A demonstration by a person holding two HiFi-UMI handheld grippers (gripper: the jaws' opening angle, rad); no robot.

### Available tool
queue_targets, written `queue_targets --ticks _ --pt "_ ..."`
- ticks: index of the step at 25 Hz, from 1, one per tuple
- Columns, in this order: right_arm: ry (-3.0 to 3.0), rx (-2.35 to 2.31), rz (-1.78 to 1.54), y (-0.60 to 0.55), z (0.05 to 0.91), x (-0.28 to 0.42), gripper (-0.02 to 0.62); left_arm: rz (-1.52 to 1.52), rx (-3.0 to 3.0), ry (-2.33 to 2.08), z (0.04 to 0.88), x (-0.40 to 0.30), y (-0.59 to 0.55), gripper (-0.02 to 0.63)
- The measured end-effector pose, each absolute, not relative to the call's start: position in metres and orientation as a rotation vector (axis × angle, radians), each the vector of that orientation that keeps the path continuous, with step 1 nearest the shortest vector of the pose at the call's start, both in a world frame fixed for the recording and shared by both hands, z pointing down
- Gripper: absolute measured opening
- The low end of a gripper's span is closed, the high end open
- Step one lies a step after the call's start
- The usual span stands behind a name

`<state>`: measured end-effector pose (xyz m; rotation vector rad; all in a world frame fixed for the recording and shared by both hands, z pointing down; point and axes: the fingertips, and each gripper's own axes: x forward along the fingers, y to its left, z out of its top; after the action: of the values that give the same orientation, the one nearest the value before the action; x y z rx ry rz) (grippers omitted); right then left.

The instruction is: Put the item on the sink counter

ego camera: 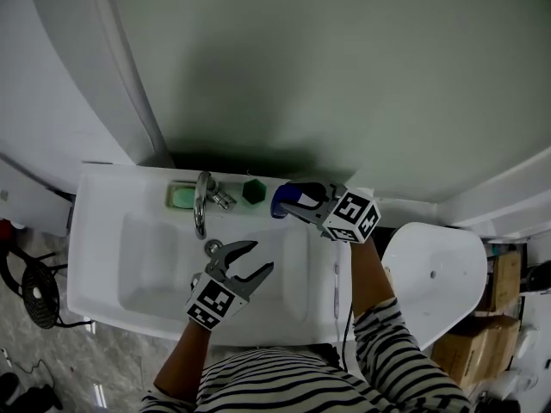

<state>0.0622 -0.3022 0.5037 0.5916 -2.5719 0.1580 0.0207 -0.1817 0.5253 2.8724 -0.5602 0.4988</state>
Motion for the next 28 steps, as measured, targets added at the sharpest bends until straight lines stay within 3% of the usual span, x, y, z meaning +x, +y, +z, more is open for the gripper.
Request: queue_targets --ticks 20,23,28 --pt "-2.509 0.759 0.12 -0.353 0.556 0.077 0.15 0.486 2.856 -0.525 0.532 0.019 -0.178 0.178" --pt "-2.524 0.785 0.125 -0.354 0.556 0.078 0.15 0.48 2.858 -0.52 0.532 0.02 -0.177 0.148" --pt "-2.535 0.788 0.119 -0.353 0.555 0.079 0.15 0.457 2.847 -0.497 0.531 0.02 -0.176 0.011"
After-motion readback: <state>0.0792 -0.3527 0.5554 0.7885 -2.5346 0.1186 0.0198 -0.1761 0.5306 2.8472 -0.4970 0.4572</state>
